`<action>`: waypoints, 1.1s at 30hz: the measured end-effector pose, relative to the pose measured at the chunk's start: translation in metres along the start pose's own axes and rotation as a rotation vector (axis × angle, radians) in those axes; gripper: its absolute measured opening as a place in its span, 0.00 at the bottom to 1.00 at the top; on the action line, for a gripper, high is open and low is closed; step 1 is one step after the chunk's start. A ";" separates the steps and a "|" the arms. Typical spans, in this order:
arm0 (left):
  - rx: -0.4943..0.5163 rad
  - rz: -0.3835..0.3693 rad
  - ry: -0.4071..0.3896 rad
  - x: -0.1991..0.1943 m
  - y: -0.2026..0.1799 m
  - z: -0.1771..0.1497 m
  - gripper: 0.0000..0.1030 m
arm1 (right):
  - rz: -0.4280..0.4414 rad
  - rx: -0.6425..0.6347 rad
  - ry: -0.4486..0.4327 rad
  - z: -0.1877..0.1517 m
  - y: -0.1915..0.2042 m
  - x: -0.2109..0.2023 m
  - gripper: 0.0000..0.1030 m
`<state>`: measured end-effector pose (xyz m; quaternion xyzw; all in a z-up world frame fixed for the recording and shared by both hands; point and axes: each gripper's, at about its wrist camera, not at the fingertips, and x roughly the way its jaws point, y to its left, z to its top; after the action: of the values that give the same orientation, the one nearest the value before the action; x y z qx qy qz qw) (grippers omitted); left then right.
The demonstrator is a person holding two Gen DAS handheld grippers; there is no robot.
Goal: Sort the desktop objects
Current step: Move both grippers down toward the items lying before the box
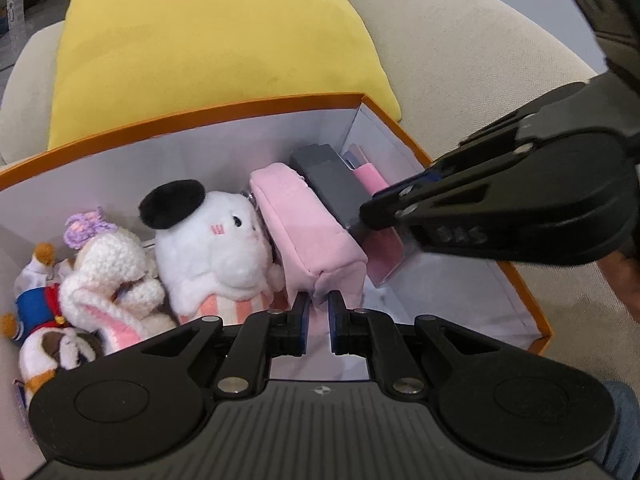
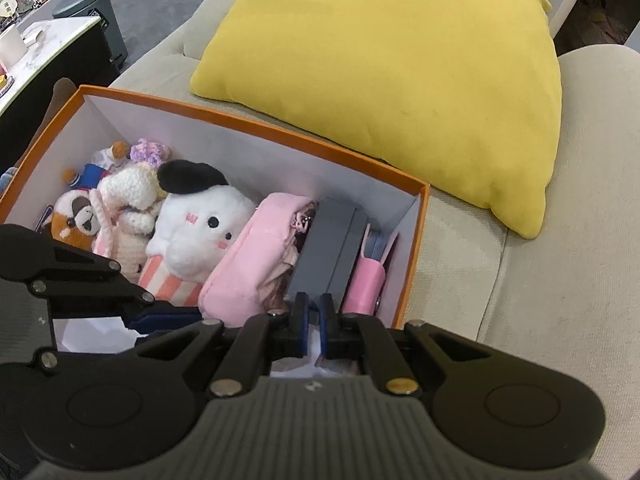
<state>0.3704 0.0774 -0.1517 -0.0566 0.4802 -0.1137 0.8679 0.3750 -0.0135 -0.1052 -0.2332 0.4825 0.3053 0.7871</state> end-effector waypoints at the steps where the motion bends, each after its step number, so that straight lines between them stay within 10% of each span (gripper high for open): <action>1: 0.005 0.009 -0.006 -0.003 0.000 -0.001 0.11 | 0.006 0.003 -0.022 -0.002 0.000 -0.005 0.06; 14: 0.044 0.097 -0.116 -0.103 -0.030 -0.041 0.29 | 0.150 0.027 -0.300 -0.094 0.028 -0.097 0.22; 18: -0.025 0.088 -0.114 -0.126 -0.031 -0.077 0.53 | 0.170 0.100 -0.262 -0.137 0.035 -0.095 0.38; 25: -0.152 0.110 -0.059 -0.118 -0.027 -0.132 0.60 | 0.241 0.287 -0.149 -0.186 0.044 -0.053 0.48; 33: -0.300 0.099 -0.013 -0.104 -0.014 -0.167 0.63 | 0.303 0.320 -0.118 -0.202 0.064 -0.041 0.35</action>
<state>0.1738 0.0917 -0.1525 -0.1625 0.4882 0.0028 0.8574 0.1905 -0.1126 -0.1590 -0.0121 0.5075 0.3528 0.7860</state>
